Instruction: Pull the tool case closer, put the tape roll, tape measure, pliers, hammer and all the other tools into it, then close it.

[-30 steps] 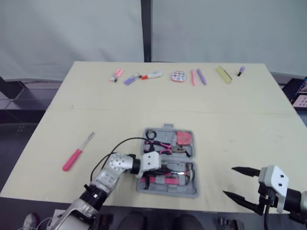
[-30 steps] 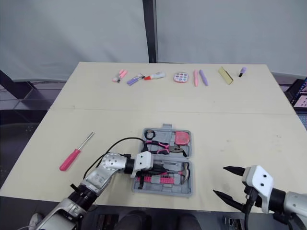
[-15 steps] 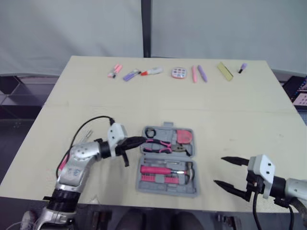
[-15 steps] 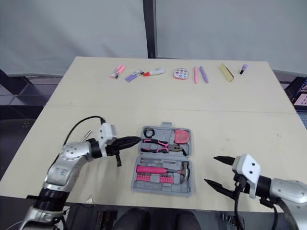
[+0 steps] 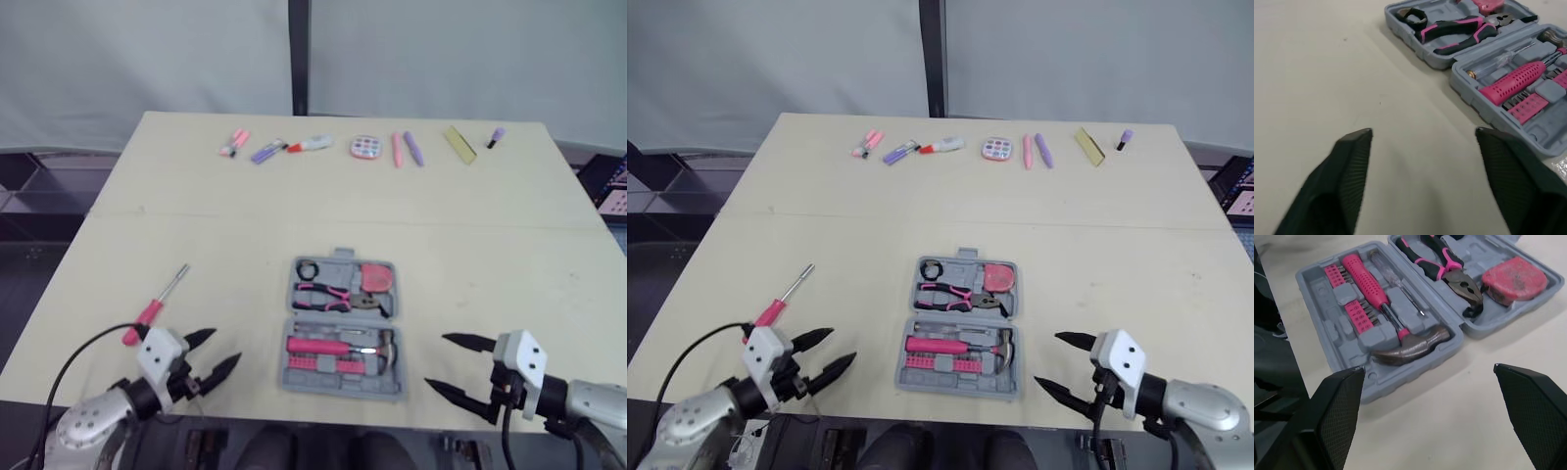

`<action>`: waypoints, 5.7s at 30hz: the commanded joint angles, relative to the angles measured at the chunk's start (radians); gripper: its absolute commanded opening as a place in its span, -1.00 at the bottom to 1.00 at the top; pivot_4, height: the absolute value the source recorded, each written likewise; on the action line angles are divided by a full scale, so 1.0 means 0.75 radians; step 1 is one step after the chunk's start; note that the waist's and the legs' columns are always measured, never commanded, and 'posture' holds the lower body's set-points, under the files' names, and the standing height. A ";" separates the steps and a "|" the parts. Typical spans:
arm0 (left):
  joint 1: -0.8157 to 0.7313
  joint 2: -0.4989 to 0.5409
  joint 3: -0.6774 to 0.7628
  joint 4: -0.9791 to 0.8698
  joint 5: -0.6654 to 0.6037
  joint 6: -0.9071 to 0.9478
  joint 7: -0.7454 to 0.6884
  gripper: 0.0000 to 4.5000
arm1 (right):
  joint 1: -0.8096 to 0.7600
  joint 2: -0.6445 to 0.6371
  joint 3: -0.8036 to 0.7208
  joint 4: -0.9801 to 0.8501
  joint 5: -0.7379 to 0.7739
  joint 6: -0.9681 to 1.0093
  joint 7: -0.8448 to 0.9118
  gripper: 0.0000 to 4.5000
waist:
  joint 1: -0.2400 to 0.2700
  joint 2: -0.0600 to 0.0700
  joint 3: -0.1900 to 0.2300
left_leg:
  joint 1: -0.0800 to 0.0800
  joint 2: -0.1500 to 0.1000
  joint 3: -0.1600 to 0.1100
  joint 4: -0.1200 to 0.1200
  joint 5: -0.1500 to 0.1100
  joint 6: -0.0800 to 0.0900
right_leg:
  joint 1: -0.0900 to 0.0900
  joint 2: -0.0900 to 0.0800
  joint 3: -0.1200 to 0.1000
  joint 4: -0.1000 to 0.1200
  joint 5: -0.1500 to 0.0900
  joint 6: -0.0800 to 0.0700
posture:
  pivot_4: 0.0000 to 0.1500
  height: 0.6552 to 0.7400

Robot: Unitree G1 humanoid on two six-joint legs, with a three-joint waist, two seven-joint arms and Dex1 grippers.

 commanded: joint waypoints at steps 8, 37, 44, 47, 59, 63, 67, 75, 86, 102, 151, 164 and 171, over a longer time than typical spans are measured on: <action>0.199 -0.064 0.039 -0.026 -0.013 -0.179 0.020 0.98 | 0.044 0.009 -0.011 0.030 0.002 -0.053 -0.004 1.00 | -0.005 0.001 0.006 | -0.001 0.000 0.001 0.000 0.000 0.000 | 0.000 0.000 -0.001 -0.003 0.000 0.000 | 1.00 0.37; 0.180 -0.025 0.007 0.012 -0.026 -0.230 -0.001 0.98 | 0.048 -0.003 -0.024 0.027 0.006 -0.045 -0.006 1.00 | -0.005 0.002 0.007 | -0.001 0.000 0.001 -0.001 0.000 0.000 | -0.001 0.000 -0.001 -0.003 0.000 0.000 | 1.00 0.37; 0.150 -0.031 0.043 -0.028 -0.069 -0.192 0.033 0.98 | 0.034 -0.017 -0.037 0.001 0.043 -0.032 0.016 1.00 | -0.005 0.002 0.007 | -0.001 0.000 0.001 -0.001 0.000 0.000 | 0.000 0.000 -0.001 -0.002 0.000 0.000 | 1.00 0.37; 0.098 -0.019 0.094 -0.048 -0.123 -0.107 0.081 0.98 | 0.005 -0.037 -0.050 -0.051 0.102 0.003 0.033 1.00 | -0.005 0.002 0.007 | -0.001 0.000 0.001 0.000 0.000 0.000 | 0.000 0.000 -0.001 -0.002 0.000 0.000 | 1.00 0.37; -0.096 0.033 0.295 -0.128 -0.254 0.344 0.378 0.98 | -0.122 -0.071 0.002 -0.141 0.213 0.058 0.073 1.00 | -0.005 0.002 0.007 | -0.001 0.001 0.001 0.000 0.000 0.000 | -0.001 0.001 -0.001 0.002 0.000 0.000 | 1.00 0.37; -0.137 0.072 0.319 -0.173 -0.267 0.447 0.412 0.98 | -0.128 -0.067 0.015 -0.128 0.200 0.057 0.072 1.00 | -0.005 0.002 0.007 | -0.001 0.001 0.001 0.000 0.000 0.000 | -0.001 0.001 -0.001 0.000 0.000 0.000 | 1.00 0.37; -0.246 0.228 0.379 -0.160 -0.276 0.640 0.437 0.98 | -0.131 -0.087 -0.005 -0.077 0.190 0.043 0.094 1.00 | -0.004 0.001 0.008 | -0.001 0.001 0.000 0.000 0.000 0.000 | -0.001 0.001 -0.001 0.002 0.000 0.000 | 1.00 0.37; -0.361 0.458 0.327 0.105 -0.160 0.686 0.334 0.98 | -0.127 -0.096 -0.025 -0.018 0.157 0.009 0.092 1.00 | -0.014 0.002 0.009 | -0.001 0.001 0.001 -0.002 0.000 0.000 | -0.003 0.001 -0.001 0.005 0.000 0.000 | 1.00 0.37; -0.477 0.470 0.149 0.347 -0.050 0.645 0.263 0.98 | -0.057 -0.085 -0.065 -0.054 0.143 0.002 0.060 1.00 | -0.005 0.002 0.009 | -0.001 0.001 0.001 0.000 0.000 -0.001 | -0.003 0.000 -0.001 0.005 0.000 0.000 | 1.00 0.37; -0.629 0.449 -0.008 0.587 0.058 0.601 0.222 0.98 | -0.036 -0.088 -0.099 -0.068 0.133 0.007 0.051 1.00 | -0.008 0.002 0.009 | -0.001 0.001 0.001 0.000 0.000 -0.001 | -0.004 0.000 -0.001 0.008 0.000 0.000 | 1.00 0.37; -0.657 0.367 -0.036 0.909 0.138 0.307 0.158 -0.68 | -0.016 -0.088 -0.137 -0.074 0.123 0.018 0.041 1.00 | -0.007 0.019 -0.001 | 0.003 0.000 0.001 0.000 0.000 -0.001 | -0.004 -0.001 -0.001 0.017 0.000 0.000 | 1.00 0.37; -0.748 0.402 -0.166 0.647 0.109 0.255 -0.048 -0.68 | -0.004 -0.106 -0.207 -0.011 0.134 -0.007 0.079 1.00 | 0.002 0.016 0.001 | 0.002 -0.002 -0.001 0.000 0.000 -0.001 | -0.004 -0.002 -0.001 0.017 0.000 0.000 | 1.00 0.37; -0.844 0.407 -0.288 0.373 0.039 0.311 -0.220 -0.68 | -0.030 -0.113 -0.200 0.073 0.114 -0.047 0.112 1.00 | -0.015 0.003 0.009 | 0.000 -0.001 0.000 0.000 0.000 -0.001 | -0.005 0.000 -0.002 0.015 0.000 0.000 | 1.00 0.37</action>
